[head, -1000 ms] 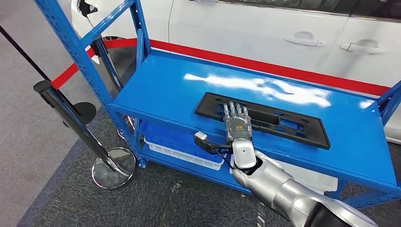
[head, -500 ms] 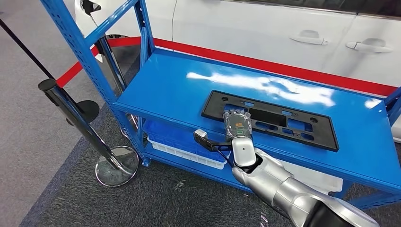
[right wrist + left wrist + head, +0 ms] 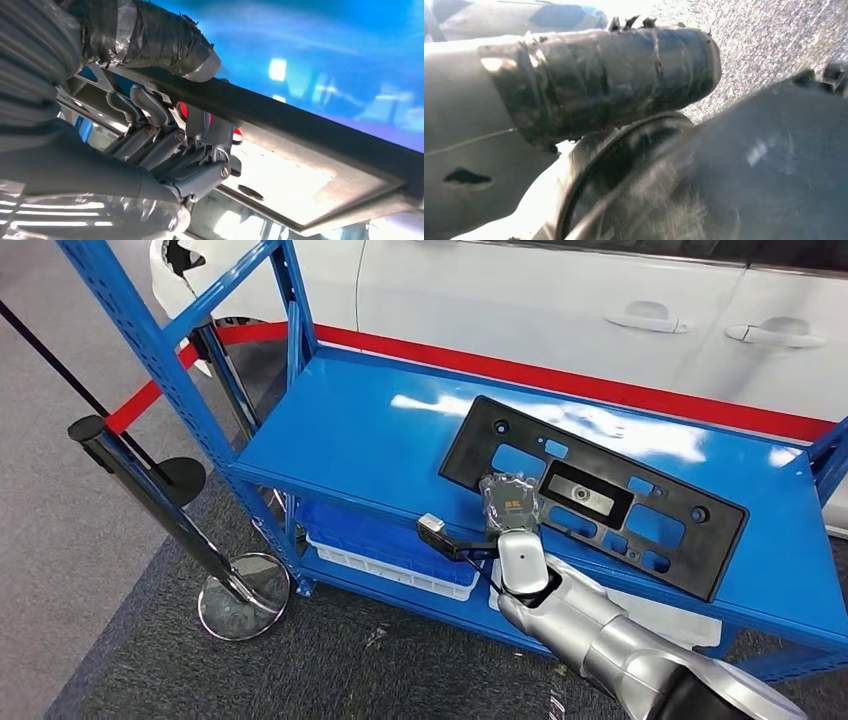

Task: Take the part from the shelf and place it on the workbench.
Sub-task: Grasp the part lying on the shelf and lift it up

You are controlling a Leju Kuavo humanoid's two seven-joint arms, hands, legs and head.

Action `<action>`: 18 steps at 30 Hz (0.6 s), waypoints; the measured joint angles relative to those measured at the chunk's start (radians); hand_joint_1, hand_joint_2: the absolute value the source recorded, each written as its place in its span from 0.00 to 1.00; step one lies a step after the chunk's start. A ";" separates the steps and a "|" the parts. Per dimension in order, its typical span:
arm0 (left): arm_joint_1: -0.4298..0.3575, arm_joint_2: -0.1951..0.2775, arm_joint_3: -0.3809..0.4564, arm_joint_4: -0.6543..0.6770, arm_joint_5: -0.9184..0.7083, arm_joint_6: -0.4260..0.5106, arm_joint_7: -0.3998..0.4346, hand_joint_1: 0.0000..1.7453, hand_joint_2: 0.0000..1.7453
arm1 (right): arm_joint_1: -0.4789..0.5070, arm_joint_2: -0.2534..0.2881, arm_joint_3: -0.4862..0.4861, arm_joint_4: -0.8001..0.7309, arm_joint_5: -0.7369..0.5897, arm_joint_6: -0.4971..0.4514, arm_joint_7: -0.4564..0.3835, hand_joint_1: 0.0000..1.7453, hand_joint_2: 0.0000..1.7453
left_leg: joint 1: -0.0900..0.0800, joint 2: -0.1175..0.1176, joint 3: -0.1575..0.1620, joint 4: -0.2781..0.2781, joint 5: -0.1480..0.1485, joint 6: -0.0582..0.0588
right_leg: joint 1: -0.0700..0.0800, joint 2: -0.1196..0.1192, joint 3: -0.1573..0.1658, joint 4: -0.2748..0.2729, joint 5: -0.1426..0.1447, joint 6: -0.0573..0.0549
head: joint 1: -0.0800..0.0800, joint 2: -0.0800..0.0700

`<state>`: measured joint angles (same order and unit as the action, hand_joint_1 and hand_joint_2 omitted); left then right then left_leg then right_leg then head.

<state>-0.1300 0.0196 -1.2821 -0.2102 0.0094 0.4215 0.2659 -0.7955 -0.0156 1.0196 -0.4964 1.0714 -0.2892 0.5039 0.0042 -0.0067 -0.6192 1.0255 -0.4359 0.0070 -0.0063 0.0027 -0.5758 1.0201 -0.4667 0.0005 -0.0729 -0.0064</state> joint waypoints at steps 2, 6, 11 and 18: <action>0.002 0.001 0.001 0.000 -0.001 0.000 0.000 0.00 0.00 | 0.000 -0.001 0.000 -0.002 0.008 -0.003 0.000 1.00 1.00 | 0.001 0.000 0.003 -0.009 0.002 0.009 | 0.000 0.000 -0.002 -0.001 -0.002 0.009 | 0.001 0.000; 0.003 0.001 0.001 0.000 -0.003 0.002 0.000 0.00 0.00 | -0.002 -0.006 0.000 -0.008 0.020 -0.019 0.000 1.00 1.00 | 0.006 0.001 0.014 -0.025 0.006 0.026 | -0.003 0.001 -0.072 0.145 -0.083 0.023 | 0.007 0.000; 0.005 0.001 0.002 0.000 -0.032 0.047 -0.009 0.00 0.00 | 0.010 -0.016 0.000 -0.028 0.030 -0.097 -0.003 1.00 1.00 | 0.010 -0.001 0.017 -0.018 -0.003 0.027 | -0.013 0.000 -0.128 0.210 -0.047 0.033 | 0.009 0.000; 0.003 0.001 0.002 0.000 -0.074 0.137 -0.016 0.00 1.00 | 0.006 -0.027 -0.004 -0.088 0.051 -0.160 -0.009 1.00 1.00 | 0.007 -0.002 0.010 0.002 -0.017 -0.002 | -0.013 0.005 -0.051 0.026 0.018 0.023 | 0.013 0.000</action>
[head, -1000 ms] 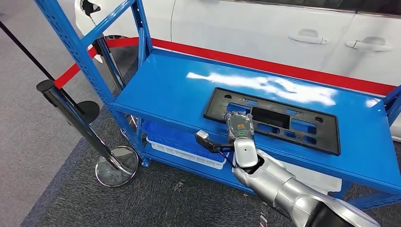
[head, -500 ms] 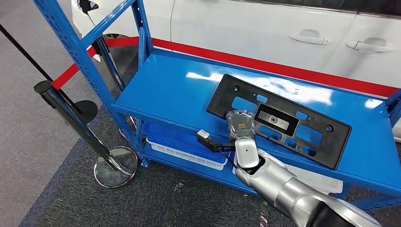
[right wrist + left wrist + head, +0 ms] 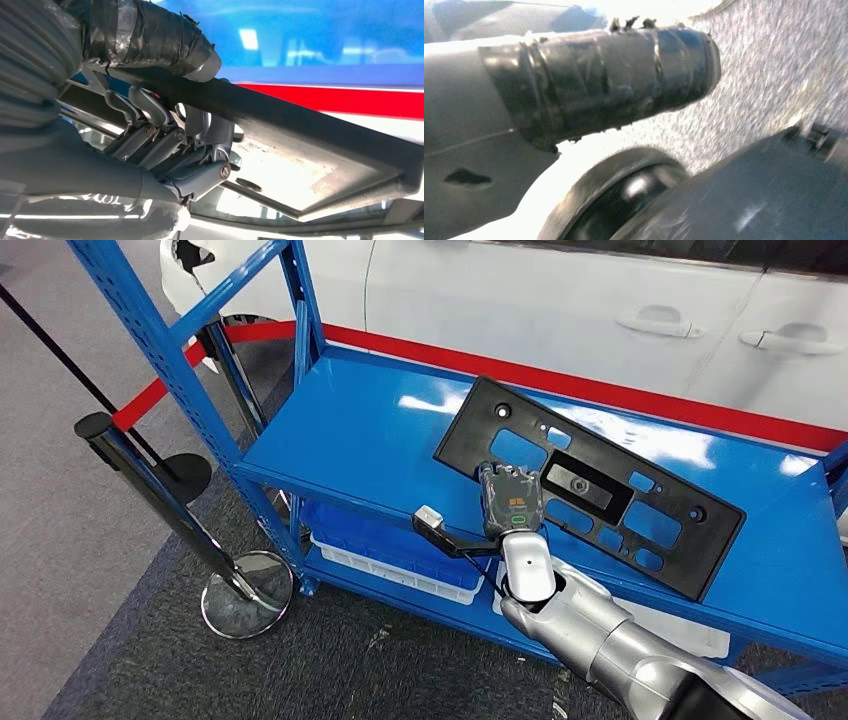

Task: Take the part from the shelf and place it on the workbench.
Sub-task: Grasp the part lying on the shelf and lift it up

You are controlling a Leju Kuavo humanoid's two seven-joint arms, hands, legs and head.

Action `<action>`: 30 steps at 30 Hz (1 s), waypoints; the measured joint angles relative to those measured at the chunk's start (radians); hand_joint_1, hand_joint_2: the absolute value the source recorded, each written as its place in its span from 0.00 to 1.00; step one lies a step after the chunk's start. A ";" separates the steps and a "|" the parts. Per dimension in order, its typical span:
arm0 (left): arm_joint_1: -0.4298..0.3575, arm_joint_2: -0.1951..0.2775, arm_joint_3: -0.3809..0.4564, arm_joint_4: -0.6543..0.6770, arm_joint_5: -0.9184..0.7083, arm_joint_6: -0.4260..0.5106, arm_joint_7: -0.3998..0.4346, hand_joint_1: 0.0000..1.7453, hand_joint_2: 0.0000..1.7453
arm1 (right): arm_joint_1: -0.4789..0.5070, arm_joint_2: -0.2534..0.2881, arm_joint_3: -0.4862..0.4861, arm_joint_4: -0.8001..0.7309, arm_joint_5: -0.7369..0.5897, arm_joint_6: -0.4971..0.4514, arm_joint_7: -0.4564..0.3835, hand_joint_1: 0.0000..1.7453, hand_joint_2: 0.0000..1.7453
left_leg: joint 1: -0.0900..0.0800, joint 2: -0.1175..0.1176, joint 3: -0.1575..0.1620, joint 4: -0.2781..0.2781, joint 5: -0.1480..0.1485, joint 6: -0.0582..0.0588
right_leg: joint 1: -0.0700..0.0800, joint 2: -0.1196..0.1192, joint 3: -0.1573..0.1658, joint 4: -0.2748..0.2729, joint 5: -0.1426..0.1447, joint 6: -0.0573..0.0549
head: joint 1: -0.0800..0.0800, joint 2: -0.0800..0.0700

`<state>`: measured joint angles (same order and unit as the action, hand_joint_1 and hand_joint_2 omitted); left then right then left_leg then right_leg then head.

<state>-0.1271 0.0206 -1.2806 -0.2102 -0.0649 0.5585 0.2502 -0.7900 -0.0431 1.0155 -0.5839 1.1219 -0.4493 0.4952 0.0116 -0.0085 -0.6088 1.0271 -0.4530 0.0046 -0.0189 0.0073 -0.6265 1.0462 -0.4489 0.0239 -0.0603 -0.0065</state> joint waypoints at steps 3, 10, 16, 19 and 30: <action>0.000 0.000 0.000 0.000 0.000 0.000 0.000 0.00 1.00 | 0.000 0.000 0.000 0.000 0.000 0.000 0.000 1.00 1.00 | 0.000 0.000 0.000 0.000 0.000 0.000 | 0.000 0.000 0.000 0.000 0.000 0.000 | 0.000 0.000; 0.001 0.000 0.001 0.000 -0.040 0.033 -0.007 0.00 0.25 | 0.002 -0.009 -0.009 -0.041 0.026 -0.025 -0.002 1.00 1.00 | 0.002 0.001 -0.021 0.045 -0.025 -0.007 | 0.000 0.001 0.002 -0.002 0.002 -0.013 | -0.002 0.000; 0.041 0.006 0.274 -0.044 -0.620 0.145 -0.103 0.00 1.00 | 0.105 -0.071 -0.133 -0.621 0.368 -0.161 -0.049 0.99 1.00 | -0.021 0.009 0.009 -0.044 0.034 0.039 | 0.017 0.003 0.004 0.031 -0.045 -0.018 | -0.006 0.000; 0.049 0.003 0.378 -0.057 -0.682 0.145 -0.120 0.00 1.00 | 0.128 -0.078 -0.147 -0.742 0.411 -0.178 -0.070 0.99 1.00 | -0.017 0.010 0.012 -0.050 0.036 0.042 | 0.012 0.003 -0.070 0.199 -0.129 -0.005 | -0.005 0.000; 0.065 -0.011 0.584 -0.056 -0.684 0.144 -0.166 0.00 1.00 | 0.174 -0.079 -0.146 -1.000 0.222 -0.223 -0.146 0.99 1.00 | 0.004 0.004 -0.014 0.023 -0.007 -0.015 | -0.013 0.005 0.020 0.020 -0.031 -0.014 | -0.002 0.000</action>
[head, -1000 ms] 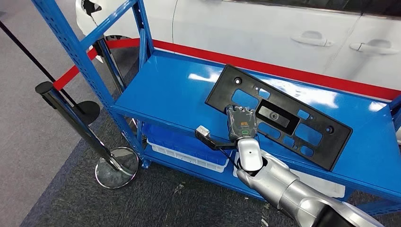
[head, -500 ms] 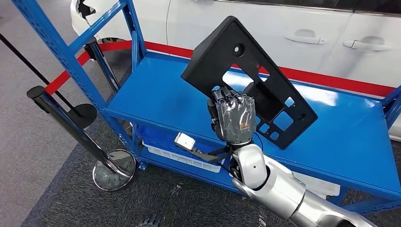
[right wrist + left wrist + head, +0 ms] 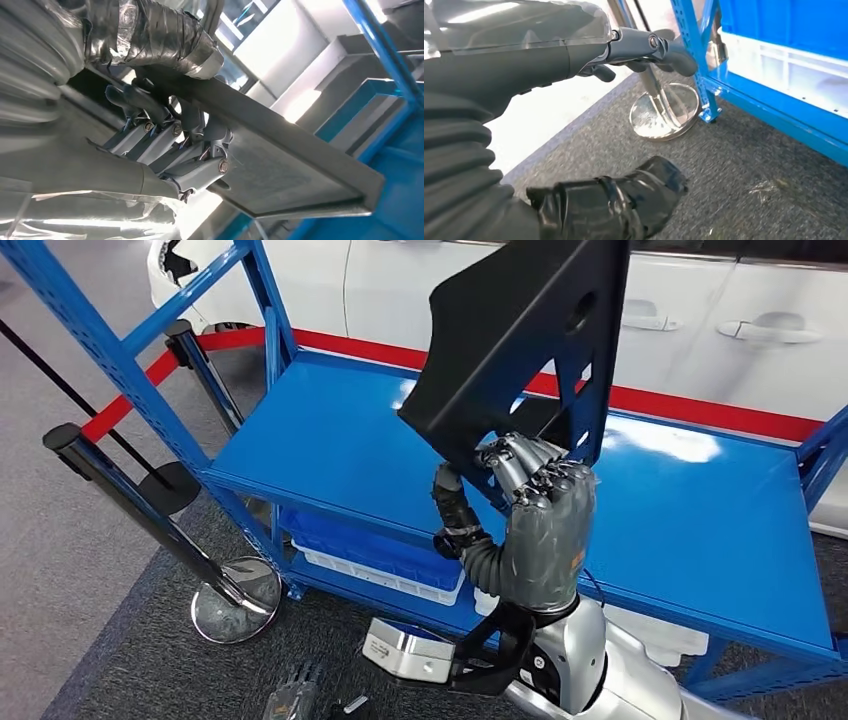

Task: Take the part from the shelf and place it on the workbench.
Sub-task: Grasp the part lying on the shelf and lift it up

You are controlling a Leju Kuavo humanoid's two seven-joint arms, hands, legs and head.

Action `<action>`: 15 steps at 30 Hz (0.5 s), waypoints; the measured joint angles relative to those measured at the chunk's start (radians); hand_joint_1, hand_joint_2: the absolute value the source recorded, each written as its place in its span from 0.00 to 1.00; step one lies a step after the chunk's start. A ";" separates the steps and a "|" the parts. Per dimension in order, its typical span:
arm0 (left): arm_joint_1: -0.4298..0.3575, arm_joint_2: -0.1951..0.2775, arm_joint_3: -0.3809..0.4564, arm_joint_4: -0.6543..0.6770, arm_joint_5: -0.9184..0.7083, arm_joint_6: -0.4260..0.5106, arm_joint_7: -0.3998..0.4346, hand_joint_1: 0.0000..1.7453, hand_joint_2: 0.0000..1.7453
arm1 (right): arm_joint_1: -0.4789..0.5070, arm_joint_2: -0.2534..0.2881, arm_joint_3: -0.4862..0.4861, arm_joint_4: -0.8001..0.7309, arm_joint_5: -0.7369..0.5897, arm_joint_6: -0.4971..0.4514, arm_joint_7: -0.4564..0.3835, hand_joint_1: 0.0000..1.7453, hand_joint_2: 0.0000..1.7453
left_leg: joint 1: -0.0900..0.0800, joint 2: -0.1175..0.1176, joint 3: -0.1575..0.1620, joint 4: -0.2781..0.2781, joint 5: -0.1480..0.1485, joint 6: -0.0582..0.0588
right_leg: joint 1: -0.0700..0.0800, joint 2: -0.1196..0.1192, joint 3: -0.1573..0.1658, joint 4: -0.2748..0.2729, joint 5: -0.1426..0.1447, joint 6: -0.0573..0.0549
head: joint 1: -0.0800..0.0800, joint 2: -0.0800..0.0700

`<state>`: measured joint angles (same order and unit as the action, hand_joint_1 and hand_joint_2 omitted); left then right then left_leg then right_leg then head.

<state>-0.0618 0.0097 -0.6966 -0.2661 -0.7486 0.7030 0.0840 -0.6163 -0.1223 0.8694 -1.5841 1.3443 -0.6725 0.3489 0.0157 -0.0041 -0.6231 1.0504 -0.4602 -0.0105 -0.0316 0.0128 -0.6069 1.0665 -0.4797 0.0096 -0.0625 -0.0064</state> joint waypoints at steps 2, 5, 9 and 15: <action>0.000 -0.001 0.017 0.000 0.017 -0.004 -0.012 0.00 1.00 | 0.000 0.000 0.000 -0.015 -0.112 -0.008 -0.039 0.99 1.00 | 0.002 0.001 -0.034 0.079 -0.048 -0.006 | 0.000 -0.002 0.001 -0.002 0.002 -0.010 | -0.002 0.000; 0.001 -0.005 0.041 0.003 0.041 -0.023 -0.030 0.00 1.00 | 0.006 0.000 0.001 -0.026 -0.299 -0.015 -0.118 0.99 1.00 | 0.001 0.001 -0.114 0.255 -0.119 -0.007 | 0.009 -0.003 0.001 -0.002 0.000 -0.016 | -0.003 0.000; 0.001 -0.009 0.064 0.007 0.047 -0.038 -0.043 0.00 1.00 | 0.014 0.002 0.006 -0.038 -0.370 -0.015 -0.161 0.99 1.00 | -0.013 0.001 -0.043 0.101 -0.025 0.025 | 0.019 -0.002 0.005 -0.003 -0.002 -0.020 | -0.002 0.000; 0.002 -0.010 0.085 0.015 0.051 -0.047 -0.043 0.00 1.00 | 0.018 0.005 0.008 -0.050 -0.417 -0.014 -0.181 0.99 1.00 | -0.027 0.001 0.021 -0.041 0.023 0.047 | 0.016 -0.003 0.004 -0.019 0.001 0.000 | -0.007 0.000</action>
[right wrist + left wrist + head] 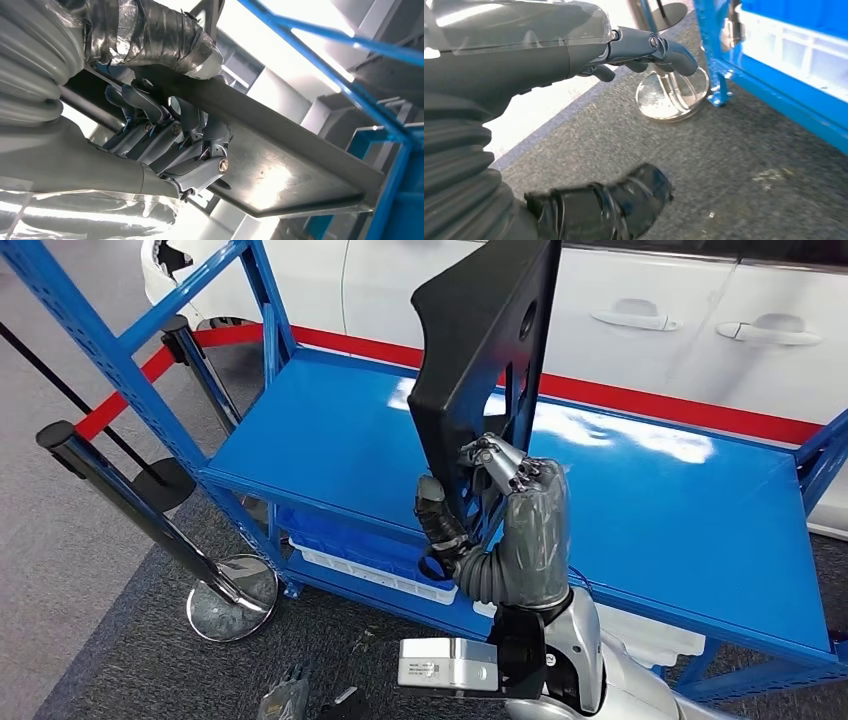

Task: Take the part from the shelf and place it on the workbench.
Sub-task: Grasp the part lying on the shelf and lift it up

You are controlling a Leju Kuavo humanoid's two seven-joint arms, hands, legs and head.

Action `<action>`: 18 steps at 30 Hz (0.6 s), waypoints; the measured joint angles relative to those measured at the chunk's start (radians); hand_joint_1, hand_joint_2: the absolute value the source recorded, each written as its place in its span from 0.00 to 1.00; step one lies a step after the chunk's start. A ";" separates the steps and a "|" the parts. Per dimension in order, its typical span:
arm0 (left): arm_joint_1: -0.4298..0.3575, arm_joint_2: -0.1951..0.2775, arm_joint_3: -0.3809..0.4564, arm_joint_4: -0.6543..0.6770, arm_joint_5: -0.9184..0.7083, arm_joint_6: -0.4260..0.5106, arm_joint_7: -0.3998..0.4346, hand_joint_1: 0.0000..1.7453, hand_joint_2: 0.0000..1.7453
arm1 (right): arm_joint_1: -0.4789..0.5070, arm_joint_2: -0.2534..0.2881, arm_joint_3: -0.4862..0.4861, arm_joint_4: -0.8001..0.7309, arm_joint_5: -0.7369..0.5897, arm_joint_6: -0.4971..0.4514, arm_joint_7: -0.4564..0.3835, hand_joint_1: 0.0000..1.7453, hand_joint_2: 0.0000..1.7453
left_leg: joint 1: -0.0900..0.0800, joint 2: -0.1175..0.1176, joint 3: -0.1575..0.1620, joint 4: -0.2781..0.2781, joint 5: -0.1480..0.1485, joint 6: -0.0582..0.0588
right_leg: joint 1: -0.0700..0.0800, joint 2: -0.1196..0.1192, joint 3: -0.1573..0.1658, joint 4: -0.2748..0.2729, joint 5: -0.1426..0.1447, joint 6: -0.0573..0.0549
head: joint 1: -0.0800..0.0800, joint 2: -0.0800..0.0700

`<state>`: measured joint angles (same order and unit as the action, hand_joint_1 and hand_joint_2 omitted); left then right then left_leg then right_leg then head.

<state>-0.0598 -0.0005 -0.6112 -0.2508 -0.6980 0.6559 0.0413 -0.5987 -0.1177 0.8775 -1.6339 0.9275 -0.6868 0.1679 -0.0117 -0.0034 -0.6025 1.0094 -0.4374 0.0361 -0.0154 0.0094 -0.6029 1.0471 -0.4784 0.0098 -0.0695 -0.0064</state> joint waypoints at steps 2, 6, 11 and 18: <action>-0.001 -0.001 0.005 0.001 0.005 -0.015 0.000 0.00 1.00 | 0.001 0.000 0.000 -0.006 -0.077 0.006 -0.036 0.99 1.00 | 0.007 0.004 0.005 -0.018 0.010 0.002 | 0.003 -0.002 -0.023 0.057 -0.049 0.005 | 0.002 0.000; -0.001 -0.009 0.015 0.002 0.012 -0.042 -0.003 0.00 1.00 | 0.016 -0.001 0.001 -0.014 -0.249 0.030 -0.126 0.99 1.00 | 0.009 0.005 -0.007 -0.009 0.013 0.004 | 0.002 -0.003 -0.098 0.259 -0.133 0.016 | 0.003 0.000; 0.000 -0.016 0.016 0.003 0.019 -0.055 -0.012 0.00 1.00 | 0.032 -0.003 0.000 -0.049 -0.503 0.086 -0.269 0.99 1.00 | 0.015 0.002 -0.037 0.033 0.010 -0.011 | -0.007 -0.001 0.026 0.025 -0.032 0.022 | 0.003 0.000; 0.003 -0.016 0.016 0.006 0.027 -0.058 -0.024 0.00 1.00 | 0.054 -0.006 -0.004 -0.087 -0.601 0.120 -0.336 0.99 1.00 | 0.017 0.001 -0.097 0.149 -0.080 -0.048 | -0.004 -0.002 -0.006 0.012 0.012 -0.030 | -0.005 0.000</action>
<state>-0.0565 -0.0163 -0.5955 -0.2449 -0.6710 0.5977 0.0173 -0.5451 -0.1240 0.8730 -1.7205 0.3268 -0.5670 -0.1682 0.0058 -0.0024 -0.6993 1.1582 -0.5174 -0.0121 -0.0195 0.0073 -0.6091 1.0588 -0.4666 -0.0205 -0.0749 -0.0065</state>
